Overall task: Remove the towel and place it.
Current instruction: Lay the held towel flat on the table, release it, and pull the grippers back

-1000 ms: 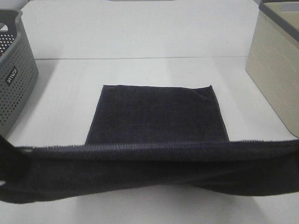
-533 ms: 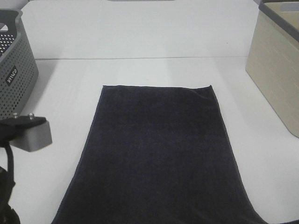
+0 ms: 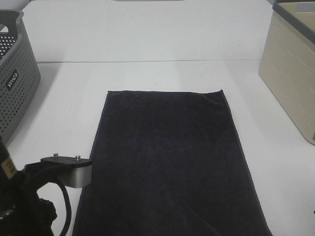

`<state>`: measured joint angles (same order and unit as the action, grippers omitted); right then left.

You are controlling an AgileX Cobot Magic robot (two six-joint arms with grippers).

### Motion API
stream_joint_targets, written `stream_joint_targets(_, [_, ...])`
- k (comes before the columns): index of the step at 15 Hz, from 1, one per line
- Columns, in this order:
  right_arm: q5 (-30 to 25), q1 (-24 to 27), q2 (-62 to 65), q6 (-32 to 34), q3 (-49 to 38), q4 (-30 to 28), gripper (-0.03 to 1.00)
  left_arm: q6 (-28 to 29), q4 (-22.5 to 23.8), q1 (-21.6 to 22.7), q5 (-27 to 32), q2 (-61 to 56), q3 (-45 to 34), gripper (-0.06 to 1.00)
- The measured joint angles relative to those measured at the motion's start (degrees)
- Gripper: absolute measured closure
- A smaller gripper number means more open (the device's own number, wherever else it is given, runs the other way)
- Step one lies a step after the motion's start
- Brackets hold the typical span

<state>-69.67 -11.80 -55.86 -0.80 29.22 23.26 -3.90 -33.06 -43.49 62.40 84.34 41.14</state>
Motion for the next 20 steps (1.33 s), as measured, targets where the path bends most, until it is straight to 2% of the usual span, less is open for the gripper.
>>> stream_joint_targets(8, [0.3,0.1,-17.5,-3.5,0.0,0.0,0.95,-0.5,0.5,0.0,1.3,13.2,3.9,0.94])
stream_joint_targets(12, [2.4,0.1,-22.9,-5.9,0.0,0.2,0.95,-0.6,3.0,0.0,3.0,20.4,8.9,0.94])
stream_joint_targets(14, [4.0,0.3,-23.6,-7.6,0.0,0.5,0.95,-0.6,5.9,0.0,4.9,21.4,12.6,0.94])
stream_joint_targets(15, [4.0,0.3,-23.6,-7.6,0.0,0.5,0.95,-0.6,5.9,0.0,4.9,21.4,12.6,0.94])
stream_joint_targets(18, [4.7,0.6,-23.6,-7.6,0.0,0.7,0.89,-1.1,6.4,0.0,6.0,21.5,13.9,0.94])
stream_joint_targets(20, [4.8,0.6,-23.6,-8.8,0.0,1.9,0.82,-1.3,4.9,0.0,6.3,21.5,13.9,0.93])
